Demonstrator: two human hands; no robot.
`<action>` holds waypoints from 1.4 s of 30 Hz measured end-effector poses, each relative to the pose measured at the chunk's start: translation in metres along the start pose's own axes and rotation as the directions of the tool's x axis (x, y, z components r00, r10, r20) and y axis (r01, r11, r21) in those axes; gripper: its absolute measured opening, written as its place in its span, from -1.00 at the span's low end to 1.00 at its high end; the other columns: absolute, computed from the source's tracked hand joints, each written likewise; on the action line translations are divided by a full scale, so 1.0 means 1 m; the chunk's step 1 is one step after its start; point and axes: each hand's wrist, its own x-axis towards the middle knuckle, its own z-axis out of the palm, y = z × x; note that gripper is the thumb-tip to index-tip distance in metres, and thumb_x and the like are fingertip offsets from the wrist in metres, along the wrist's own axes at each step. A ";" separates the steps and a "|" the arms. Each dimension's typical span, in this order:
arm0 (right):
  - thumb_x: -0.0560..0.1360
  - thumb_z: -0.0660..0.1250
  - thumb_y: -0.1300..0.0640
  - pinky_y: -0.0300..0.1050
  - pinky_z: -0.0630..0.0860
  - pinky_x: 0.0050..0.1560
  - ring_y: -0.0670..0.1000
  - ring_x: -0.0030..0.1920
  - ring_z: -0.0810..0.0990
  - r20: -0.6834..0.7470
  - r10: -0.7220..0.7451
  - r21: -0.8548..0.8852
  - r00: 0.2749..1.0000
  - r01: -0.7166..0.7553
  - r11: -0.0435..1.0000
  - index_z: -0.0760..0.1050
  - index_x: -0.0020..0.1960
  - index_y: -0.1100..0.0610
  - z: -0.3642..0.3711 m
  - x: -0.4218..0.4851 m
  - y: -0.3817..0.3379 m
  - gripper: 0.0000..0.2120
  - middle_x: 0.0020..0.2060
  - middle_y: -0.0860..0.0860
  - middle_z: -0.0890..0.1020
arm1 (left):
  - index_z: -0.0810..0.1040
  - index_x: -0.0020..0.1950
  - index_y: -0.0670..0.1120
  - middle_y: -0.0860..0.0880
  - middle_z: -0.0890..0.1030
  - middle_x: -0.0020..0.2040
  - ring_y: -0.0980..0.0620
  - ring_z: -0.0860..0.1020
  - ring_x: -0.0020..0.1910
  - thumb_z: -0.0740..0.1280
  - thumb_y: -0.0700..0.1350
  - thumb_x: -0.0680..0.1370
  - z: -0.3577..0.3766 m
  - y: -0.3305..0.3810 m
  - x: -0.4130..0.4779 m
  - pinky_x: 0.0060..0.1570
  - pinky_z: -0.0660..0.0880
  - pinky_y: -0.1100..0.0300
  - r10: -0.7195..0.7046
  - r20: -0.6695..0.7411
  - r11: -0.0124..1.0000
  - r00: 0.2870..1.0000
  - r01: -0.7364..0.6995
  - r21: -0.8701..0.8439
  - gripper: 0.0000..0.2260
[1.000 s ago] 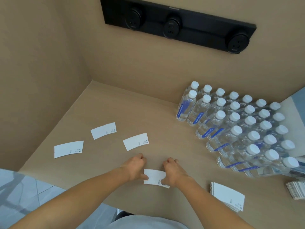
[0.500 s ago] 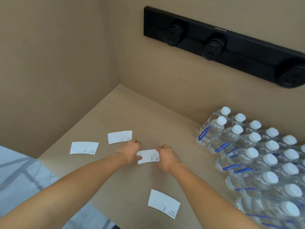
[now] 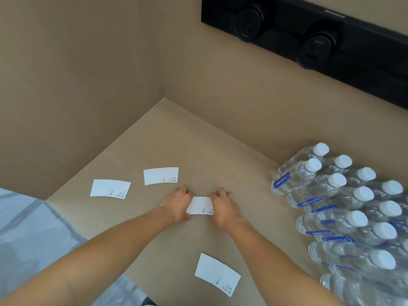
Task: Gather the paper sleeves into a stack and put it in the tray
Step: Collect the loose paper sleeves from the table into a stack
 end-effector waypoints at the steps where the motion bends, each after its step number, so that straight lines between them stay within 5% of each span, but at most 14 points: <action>1: 0.47 0.31 0.24 0.01 0.54 -0.03 0.15 0.27 0.29 -0.013 -0.002 -0.008 1.000 0.002 1.000 0.37 0.29 0.13 0.003 0.000 0.001 -0.60 0.26 0.08 0.31 | 0.44 0.25 -0.08 -0.07 0.39 0.25 -0.10 0.47 0.21 0.42 0.04 0.46 0.002 0.000 0.001 0.11 0.51 0.03 0.001 -0.004 1.000 1.000 -0.001 -0.006 -0.58; 34: 0.42 0.44 0.14 0.02 0.55 0.01 0.11 0.18 0.37 -0.152 0.191 0.132 0.970 -0.171 0.976 0.40 0.20 0.14 0.042 -0.130 0.007 -0.59 0.17 0.05 0.34 | 0.45 0.19 -0.13 -0.06 0.37 0.19 -0.09 0.48 0.15 0.43 0.01 0.47 0.012 0.055 -0.081 0.06 0.51 0.06 0.254 -0.022 0.967 0.967 -0.253 0.031 -0.62; 42: 0.41 0.39 0.26 0.00 0.55 0.01 0.11 0.20 0.38 -0.125 0.287 0.164 0.950 -0.266 0.950 0.40 0.22 0.15 0.070 -0.170 0.020 -0.60 0.19 0.06 0.35 | 0.45 0.16 -0.14 -0.05 0.37 0.18 -0.07 0.47 0.11 0.42 -0.09 0.46 0.038 0.083 -0.096 -0.04 0.44 0.14 0.332 0.040 0.939 0.942 -0.334 0.078 -0.67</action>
